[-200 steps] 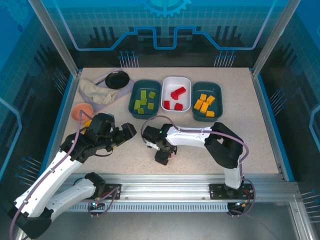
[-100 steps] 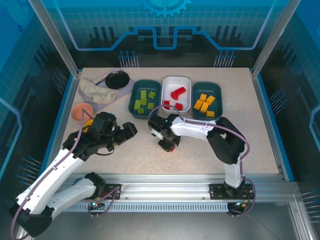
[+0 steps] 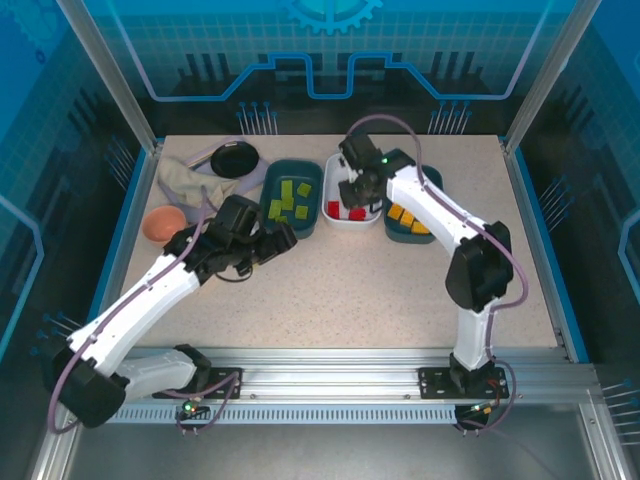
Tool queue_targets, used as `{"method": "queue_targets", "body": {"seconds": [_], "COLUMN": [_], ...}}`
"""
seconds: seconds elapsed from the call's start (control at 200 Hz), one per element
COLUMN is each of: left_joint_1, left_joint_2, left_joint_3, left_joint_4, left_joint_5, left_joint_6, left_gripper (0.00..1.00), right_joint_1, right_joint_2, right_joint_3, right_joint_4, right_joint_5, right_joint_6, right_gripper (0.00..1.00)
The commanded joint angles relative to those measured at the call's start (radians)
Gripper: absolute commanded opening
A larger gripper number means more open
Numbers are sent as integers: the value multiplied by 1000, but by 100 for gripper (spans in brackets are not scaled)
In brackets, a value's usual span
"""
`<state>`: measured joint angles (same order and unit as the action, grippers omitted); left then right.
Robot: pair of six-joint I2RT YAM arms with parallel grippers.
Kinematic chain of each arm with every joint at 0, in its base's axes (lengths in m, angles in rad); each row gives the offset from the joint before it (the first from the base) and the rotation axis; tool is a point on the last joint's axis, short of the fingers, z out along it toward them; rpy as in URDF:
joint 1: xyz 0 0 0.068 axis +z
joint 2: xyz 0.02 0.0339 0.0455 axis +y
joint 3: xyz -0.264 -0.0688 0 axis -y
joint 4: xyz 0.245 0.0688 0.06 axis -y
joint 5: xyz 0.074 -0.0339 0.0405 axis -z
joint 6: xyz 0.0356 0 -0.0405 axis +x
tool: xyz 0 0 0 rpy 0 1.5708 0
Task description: Sort the legos into containers by color
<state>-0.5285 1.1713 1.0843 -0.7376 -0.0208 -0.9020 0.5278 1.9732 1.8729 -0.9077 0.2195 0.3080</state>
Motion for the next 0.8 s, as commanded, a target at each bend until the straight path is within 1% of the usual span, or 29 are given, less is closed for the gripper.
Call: {"method": "queue_targets", "body": {"seconds": [0.0, 0.09, 0.25, 0.43, 0.48, 0.565, 0.695, 0.795], "left_joint_1": [-5, 0, 10, 15, 16, 18, 24, 33], "left_joint_2": [80, 151, 269, 342, 350, 351, 336, 319], "left_joint_3": [89, 147, 266, 352, 358, 358, 366, 374], "left_joint_4": [81, 114, 140, 141, 140, 134, 108, 71], "left_joint_5": [29, 38, 47, 57, 59, 58, 46, 31], "left_joint_6": [60, 75, 97, 106, 106, 105, 113, 116], "left_gripper": [93, 93, 93, 93, 93, 93, 93, 93], "right_joint_1": [-36, -65, -96, -109, -111, -112, -98, -83], "right_joint_2": [160, 279, 450, 562, 579, 581, 510, 422], "right_joint_3": [153, 308, 493, 592, 608, 627, 626, 620], "right_joint_4": [-116, -181, -274, -301, -311, -321, -290, -277], "right_joint_5": [90, 129, 174, 158, 156, 146, 140, 136], "right_joint_6": [72, 95, 127, 124, 127, 132, 103, 97], "right_gripper": [24, 24, 26, 29, 33, 46, 65, 70]}}
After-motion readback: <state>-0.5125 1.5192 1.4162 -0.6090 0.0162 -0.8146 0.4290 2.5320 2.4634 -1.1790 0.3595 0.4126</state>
